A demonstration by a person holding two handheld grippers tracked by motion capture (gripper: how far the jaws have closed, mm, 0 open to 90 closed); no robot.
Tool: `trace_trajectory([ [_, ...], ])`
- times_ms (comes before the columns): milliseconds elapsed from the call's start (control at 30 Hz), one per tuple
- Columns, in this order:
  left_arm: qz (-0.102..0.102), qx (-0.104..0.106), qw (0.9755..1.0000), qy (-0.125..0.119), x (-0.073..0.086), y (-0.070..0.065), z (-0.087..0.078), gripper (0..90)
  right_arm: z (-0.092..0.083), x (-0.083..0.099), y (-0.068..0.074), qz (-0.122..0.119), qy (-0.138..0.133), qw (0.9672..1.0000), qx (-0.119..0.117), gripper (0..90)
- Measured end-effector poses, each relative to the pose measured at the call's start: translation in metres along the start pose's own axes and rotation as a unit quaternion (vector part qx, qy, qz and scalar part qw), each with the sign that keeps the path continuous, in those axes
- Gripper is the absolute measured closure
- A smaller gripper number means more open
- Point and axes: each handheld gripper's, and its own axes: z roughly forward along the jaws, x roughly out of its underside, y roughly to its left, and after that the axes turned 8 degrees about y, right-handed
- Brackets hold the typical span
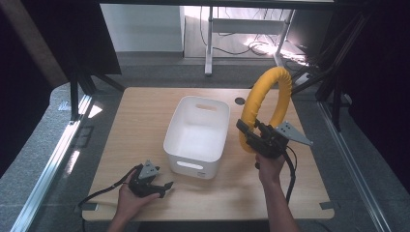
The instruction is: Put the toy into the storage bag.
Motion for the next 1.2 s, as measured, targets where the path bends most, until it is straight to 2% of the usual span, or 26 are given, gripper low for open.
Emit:
trace_trajectory([
  [200,0.0,0.001,1.0,0.0,0.0,0.0,0.0,21.4,0.001,-0.002,0.007,-0.004,-0.016,0.9999,0.005,50.8],
  [700,0.0,0.002,1.0,0.0,0.0,0.0,0.001,21.4,0.007,-0.012,0.022,-0.021,-0.034,0.9992,-0.008,50.7],
  [833,0.0,0.003,1.0,0.0,0.0,0.0,0.001,21.4,0.006,-0.017,0.026,-0.018,-0.044,0.9988,-0.01,50.7],
  [1200,0.002,0.005,1.0,0.003,0.0,-0.001,0.002,21.4,0.009,-0.028,0.041,-0.031,-0.069,0.997,-0.014,50.6],
])
